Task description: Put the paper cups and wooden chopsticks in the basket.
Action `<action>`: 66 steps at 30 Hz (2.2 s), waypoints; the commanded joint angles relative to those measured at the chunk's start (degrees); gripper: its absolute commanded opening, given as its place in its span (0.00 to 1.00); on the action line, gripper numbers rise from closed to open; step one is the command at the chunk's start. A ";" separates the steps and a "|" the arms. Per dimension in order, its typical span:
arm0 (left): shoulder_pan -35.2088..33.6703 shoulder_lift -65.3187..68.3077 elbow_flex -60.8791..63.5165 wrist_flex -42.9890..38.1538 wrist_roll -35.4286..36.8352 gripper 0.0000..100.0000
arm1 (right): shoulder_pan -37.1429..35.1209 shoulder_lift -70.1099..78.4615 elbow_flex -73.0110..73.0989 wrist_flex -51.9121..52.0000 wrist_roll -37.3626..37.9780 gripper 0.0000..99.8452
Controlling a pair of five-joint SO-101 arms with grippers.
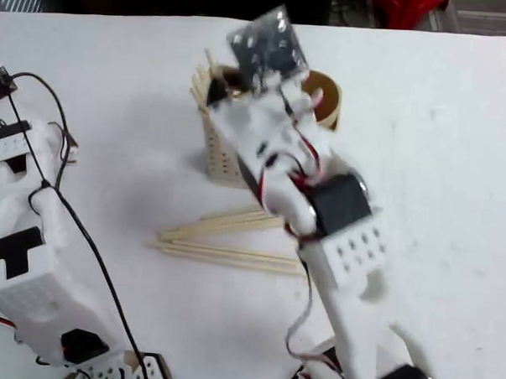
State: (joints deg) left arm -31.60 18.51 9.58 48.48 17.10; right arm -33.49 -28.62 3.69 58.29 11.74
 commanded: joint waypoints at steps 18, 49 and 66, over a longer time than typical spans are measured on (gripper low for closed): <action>0.75 -0.22 -2.55 -0.26 -0.88 0.14 | -14.73 17.71 37.63 -4.79 27.96 0.08; 0.75 -0.22 -2.55 -0.26 -0.88 0.14 | -7.69 4.09 37.19 -3.30 27.52 0.02; 0.66 -0.22 -2.55 -0.26 -0.88 0.14 | -7.34 -20.53 14.86 -23.96 9.67 0.02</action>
State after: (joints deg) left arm -31.60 18.51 9.58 48.48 16.84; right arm -41.32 -50.51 23.38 45.89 24.57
